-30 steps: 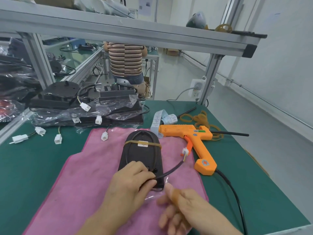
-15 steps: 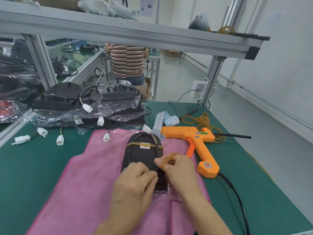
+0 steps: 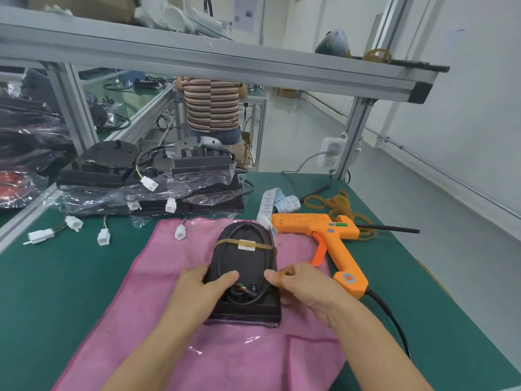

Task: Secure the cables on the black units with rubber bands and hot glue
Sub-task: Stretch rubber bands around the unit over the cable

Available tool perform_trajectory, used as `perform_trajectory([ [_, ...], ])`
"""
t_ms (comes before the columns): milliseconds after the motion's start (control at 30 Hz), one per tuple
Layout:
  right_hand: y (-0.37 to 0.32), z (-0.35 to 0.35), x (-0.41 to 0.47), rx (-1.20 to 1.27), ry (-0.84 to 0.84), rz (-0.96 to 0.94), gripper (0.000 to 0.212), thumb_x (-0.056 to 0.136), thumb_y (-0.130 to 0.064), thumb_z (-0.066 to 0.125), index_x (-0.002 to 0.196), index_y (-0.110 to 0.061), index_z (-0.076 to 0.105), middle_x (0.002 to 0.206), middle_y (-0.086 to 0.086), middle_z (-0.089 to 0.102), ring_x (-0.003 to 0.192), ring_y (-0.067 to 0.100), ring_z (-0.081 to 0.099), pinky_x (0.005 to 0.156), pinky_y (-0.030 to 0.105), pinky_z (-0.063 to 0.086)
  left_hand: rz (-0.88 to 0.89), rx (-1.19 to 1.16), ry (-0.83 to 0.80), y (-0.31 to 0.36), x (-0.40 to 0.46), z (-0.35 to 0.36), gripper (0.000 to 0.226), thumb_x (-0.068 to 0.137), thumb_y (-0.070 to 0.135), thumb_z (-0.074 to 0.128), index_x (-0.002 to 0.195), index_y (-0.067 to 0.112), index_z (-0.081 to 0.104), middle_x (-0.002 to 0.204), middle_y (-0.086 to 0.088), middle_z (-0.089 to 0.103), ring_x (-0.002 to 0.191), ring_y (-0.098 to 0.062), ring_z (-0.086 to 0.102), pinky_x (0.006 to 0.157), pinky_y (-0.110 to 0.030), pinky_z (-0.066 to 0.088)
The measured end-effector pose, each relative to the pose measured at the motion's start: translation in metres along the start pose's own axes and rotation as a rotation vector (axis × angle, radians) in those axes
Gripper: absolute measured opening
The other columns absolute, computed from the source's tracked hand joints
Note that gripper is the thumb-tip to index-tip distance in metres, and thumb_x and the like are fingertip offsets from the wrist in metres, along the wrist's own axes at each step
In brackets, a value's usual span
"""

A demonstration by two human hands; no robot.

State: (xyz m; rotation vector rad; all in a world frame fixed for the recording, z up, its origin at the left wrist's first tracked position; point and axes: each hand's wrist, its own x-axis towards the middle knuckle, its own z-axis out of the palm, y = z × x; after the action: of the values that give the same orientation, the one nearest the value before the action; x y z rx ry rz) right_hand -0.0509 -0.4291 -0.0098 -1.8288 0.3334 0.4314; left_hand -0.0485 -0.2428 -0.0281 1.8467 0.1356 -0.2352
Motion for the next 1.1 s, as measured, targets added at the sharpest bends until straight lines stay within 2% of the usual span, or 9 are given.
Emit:
perform_trajectory([
  [100, 0.004, 0.000, -0.003, 0.158, -0.055, 0.007, 0.039, 0.090, -0.023, 0.066, 0.110, 0.011, 0.065, 0.106, 0.019, 0.071, 0.081, 0.019, 0.061, 0.072, 0.022, 0.050, 0.075, -0.032, 0.079, 0.002, -0.006, 0.003, 0.057, 0.056, 0.060, 0.063, 0.105, 0.031, 0.072, 0.116, -0.012, 0.060, 0.116, -0.030, 0.055, 0.101, -0.049, 0.045],
  [200, 0.009, 0.002, -0.007, 0.334, -0.135, -0.048, 0.031, 0.088, -0.017, 0.066, 0.105, 0.009, 0.067, 0.093, 0.011, 0.073, 0.071, 0.012, 0.067, 0.065, 0.017, 0.051, 0.173, -0.106, 0.145, 0.005, -0.008, 0.000, 0.038, 0.066, 0.046, 0.071, 0.103, 0.037, 0.071, 0.115, 0.001, 0.060, 0.116, -0.022, 0.056, 0.098, -0.042, 0.047],
  [300, 0.006, -0.002, -0.009, 0.366, -0.123, -0.147, 0.044, 0.076, -0.028, 0.071, 0.107, 0.004, 0.068, 0.103, 0.013, 0.073, 0.104, 0.027, 0.068, 0.099, 0.036, 0.049, 0.197, -0.407, 0.057, 0.005, -0.005, -0.001, 0.029, 0.082, 0.006, 0.071, 0.104, 0.026, 0.069, 0.096, 0.005, 0.076, 0.088, -0.012, 0.072, 0.069, -0.021, 0.055],
  [367, -0.001, -0.001, -0.010, 0.379, -0.146, -0.202, 0.050, 0.076, -0.030, 0.069, 0.115, 0.000, 0.065, 0.113, 0.013, 0.071, 0.114, 0.027, 0.063, 0.107, 0.040, 0.043, 0.186, -0.547, 0.106, 0.005, -0.002, -0.002, 0.031, 0.081, -0.003, 0.067, 0.099, 0.023, 0.067, 0.090, 0.005, 0.076, 0.078, -0.011, 0.073, 0.058, -0.017, 0.054],
  [533, -0.013, 0.007, -0.014, 0.438, -0.321, -0.216, 0.041, 0.090, -0.022, 0.057, 0.129, -0.008, 0.057, 0.123, 0.015, 0.066, 0.119, 0.030, 0.059, 0.101, 0.039, 0.048, 0.241, -0.702, 0.179, 0.009, -0.001, 0.003, 0.035, 0.079, -0.004, 0.067, 0.099, 0.024, 0.070, 0.094, 0.006, 0.076, 0.082, -0.013, 0.073, 0.063, -0.022, 0.057],
  [700, -0.018, 0.011, -0.006, 0.305, -0.059, -0.237, 0.034, 0.098, -0.019, 0.050, 0.120, 0.005, 0.059, 0.115, 0.022, 0.067, 0.104, 0.032, 0.065, 0.100, 0.046, 0.046, 0.270, -0.704, 0.040, 0.011, 0.000, -0.004, 0.052, 0.062, 0.018, 0.077, 0.113, 0.023, 0.066, 0.104, 0.007, 0.075, 0.094, -0.013, 0.071, 0.068, -0.020, 0.056],
  [800, -0.015, 0.014, -0.003, 0.280, 0.023, -0.294, 0.034, 0.100, -0.024, 0.046, 0.110, 0.006, 0.059, 0.113, 0.022, 0.067, 0.105, 0.029, 0.064, 0.101, 0.045, 0.046, 0.317, -0.635, -0.092, 0.009, -0.001, -0.012, 0.079, 0.052, 0.004, 0.084, 0.123, 0.027, 0.060, 0.115, 0.005, 0.071, 0.104, -0.014, 0.068, 0.076, -0.020, 0.056],
  [933, -0.014, 0.016, -0.005, 0.292, 0.003, -0.338, 0.029, 0.100, -0.030, 0.047, 0.099, -0.007, 0.064, 0.097, 0.007, 0.075, 0.093, 0.017, 0.070, 0.084, 0.029, 0.054, 0.380, -0.556, -0.200, 0.005, -0.003, -0.015, 0.090, 0.046, 0.004, 0.085, 0.126, 0.034, 0.056, 0.118, 0.000, 0.070, 0.104, -0.015, 0.068, 0.077, -0.020, 0.054],
  [1100, -0.016, 0.015, -0.008, 0.288, -0.069, -0.342, 0.029, 0.100, -0.031, 0.047, 0.098, -0.007, 0.063, 0.086, -0.001, 0.074, 0.081, 0.010, 0.070, 0.074, 0.021, 0.053, 0.350, -0.579, -0.154, 0.005, -0.003, -0.016, 0.104, 0.034, 0.011, 0.087, 0.130, 0.031, 0.052, 0.120, 0.000, 0.068, 0.108, -0.020, 0.067, 0.079, -0.026, 0.056],
])
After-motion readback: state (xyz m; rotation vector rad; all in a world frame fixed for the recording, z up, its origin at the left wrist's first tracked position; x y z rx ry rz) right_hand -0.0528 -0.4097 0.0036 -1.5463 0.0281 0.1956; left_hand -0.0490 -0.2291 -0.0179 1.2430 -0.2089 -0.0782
